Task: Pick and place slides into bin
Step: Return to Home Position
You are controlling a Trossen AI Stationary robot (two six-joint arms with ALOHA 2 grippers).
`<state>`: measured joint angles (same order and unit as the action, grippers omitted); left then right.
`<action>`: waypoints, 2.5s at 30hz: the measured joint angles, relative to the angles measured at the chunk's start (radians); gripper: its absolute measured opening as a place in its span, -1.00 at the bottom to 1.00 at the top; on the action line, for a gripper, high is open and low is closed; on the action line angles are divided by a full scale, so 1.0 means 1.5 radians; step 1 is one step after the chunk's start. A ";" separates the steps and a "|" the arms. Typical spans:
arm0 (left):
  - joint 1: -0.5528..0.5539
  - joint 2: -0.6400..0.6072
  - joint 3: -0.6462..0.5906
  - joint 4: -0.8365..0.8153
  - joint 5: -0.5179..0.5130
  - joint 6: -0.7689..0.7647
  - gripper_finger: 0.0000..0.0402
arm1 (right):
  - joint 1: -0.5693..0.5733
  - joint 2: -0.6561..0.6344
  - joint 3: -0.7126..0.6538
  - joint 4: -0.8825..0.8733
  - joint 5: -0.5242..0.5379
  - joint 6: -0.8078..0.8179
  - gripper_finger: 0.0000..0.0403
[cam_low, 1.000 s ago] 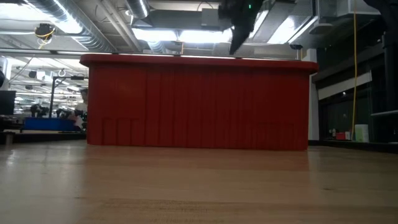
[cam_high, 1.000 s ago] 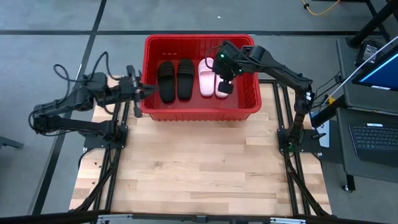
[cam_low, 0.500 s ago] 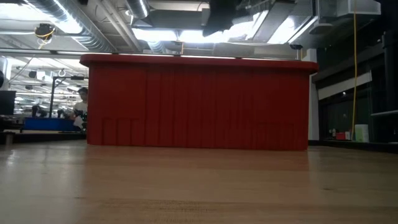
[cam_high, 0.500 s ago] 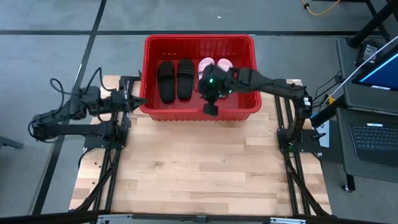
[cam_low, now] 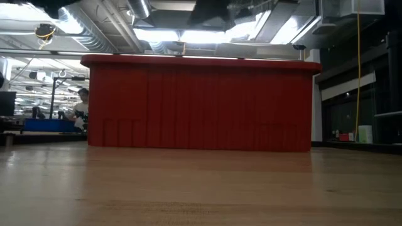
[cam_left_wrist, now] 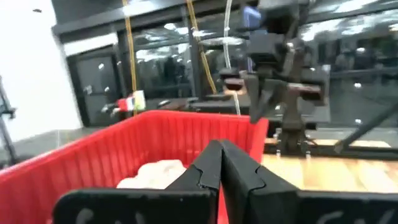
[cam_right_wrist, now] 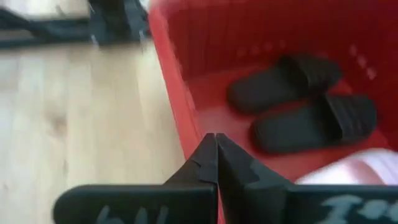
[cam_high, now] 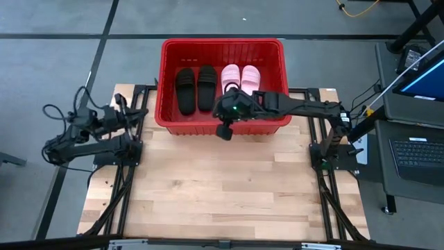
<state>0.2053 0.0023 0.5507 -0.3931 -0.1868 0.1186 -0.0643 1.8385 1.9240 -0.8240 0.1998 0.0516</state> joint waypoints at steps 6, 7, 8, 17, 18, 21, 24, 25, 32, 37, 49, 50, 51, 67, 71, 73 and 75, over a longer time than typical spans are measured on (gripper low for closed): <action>0.000 0.013 -0.059 0.018 0.038 0.017 -0.99 | 0.034 -0.005 0.000 0.074 0.009 0.000 -0.99; 0.000 0.006 -0.071 0.044 0.038 0.017 -0.99 | 0.038 -0.005 0.000 0.076 0.010 0.001 -0.99; 0.000 -0.002 -0.085 0.059 0.038 0.012 -0.99 | 0.040 -0.005 0.000 0.074 0.014 0.007 -0.99; 0.000 -0.001 -0.195 0.210 0.060 0.014 -0.99 | 0.092 -0.005 -0.005 0.085 0.099 0.052 -0.99; 0.000 -0.001 -0.200 0.223 0.062 0.011 -0.99 | 0.097 -0.008 -0.014 0.094 0.113 0.054 -0.99; 0.000 -0.001 -0.229 0.246 0.062 -0.010 -0.99 | 0.104 -0.032 -0.075 0.128 0.124 0.077 -0.99; 0.000 -0.001 -0.252 0.291 0.066 -0.018 -0.99 | 0.108 -0.083 -0.179 0.205 0.124 0.091 -0.99; 0.000 -0.001 -0.261 0.309 0.066 -0.018 -0.99 | 0.108 -0.104 -0.220 0.243 0.122 0.097 -0.99; 0.000 -0.001 -0.277 0.319 0.066 -0.011 -0.99 | 0.107 -0.307 -0.443 0.424 0.118 0.069 -0.99; 0.000 -0.001 -0.277 0.304 0.049 -0.014 -0.99 | 0.107 -0.449 -0.543 0.434 0.116 0.014 -0.99; 0.000 -0.001 -0.304 0.290 0.142 -0.088 -0.99 | 0.088 -0.820 -0.765 0.385 0.097 -0.023 -0.98; 0.000 -0.001 -0.318 0.315 0.146 -0.096 -0.99 | 0.088 -0.850 -0.775 0.377 0.097 -0.023 -0.98; 0.000 -0.001 -0.335 0.339 0.148 -0.101 -0.99 | 0.088 -0.879 -0.783 0.364 0.097 -0.023 -0.98; 0.000 0.004 -0.358 0.411 0.213 -0.139 -0.99 | 0.088 -1.084 -0.788 0.140 0.075 -0.001 -0.97; 0.000 0.003 -0.360 0.415 0.245 -0.135 -0.99 | 0.088 -1.108 -0.789 0.122 0.020 0.015 -0.97; -0.001 0.004 -0.363 0.429 0.254 -0.092 -0.99 | 0.088 -1.116 -0.788 0.117 0.000 0.012 -0.97; -0.001 0.007 -0.363 0.441 0.249 -0.026 -0.99 | 0.088 -1.121 -0.788 0.105 -0.012 0.012 -0.97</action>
<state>0.2039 0.0122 0.0059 0.2691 0.1860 0.0789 0.0673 0.1565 0.7414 -0.6672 0.1811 0.0689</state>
